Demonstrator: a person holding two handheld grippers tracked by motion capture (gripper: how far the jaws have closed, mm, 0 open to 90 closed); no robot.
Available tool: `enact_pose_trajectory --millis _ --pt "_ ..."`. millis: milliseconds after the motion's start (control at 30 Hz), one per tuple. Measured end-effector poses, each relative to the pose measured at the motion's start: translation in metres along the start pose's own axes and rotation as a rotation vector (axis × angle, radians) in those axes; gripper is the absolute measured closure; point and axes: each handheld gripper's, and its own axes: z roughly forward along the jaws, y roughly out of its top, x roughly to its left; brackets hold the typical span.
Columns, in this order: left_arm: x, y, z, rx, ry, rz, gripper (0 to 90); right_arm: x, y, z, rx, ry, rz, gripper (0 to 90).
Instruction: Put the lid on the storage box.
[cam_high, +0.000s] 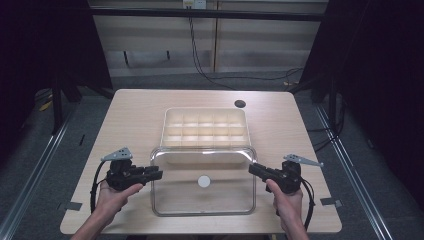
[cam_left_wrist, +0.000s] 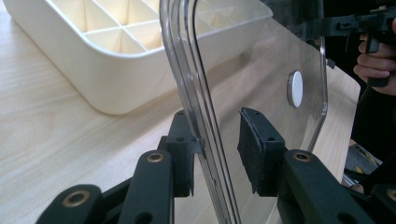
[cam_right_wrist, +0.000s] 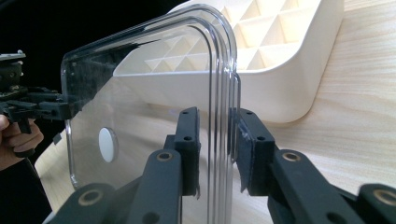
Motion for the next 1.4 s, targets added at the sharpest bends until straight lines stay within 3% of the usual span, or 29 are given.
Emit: enact_pose_trajectory --millis 533,1033,1400 --pt "-0.003 0.011 -0.005 -0.029 0.013 0.028 69.5 0.009 0.01 -0.009 -0.025 -0.008 -0.053 74.2" --pt "-0.002 0.021 -0.012 -0.045 0.033 0.033 69.7 0.012 0.018 -0.003 -0.029 0.004 -0.052 73.6" --pt "-0.001 0.034 -0.014 -0.065 0.044 0.033 69.5 0.014 0.034 -0.001 -0.069 0.01 -0.059 73.4"
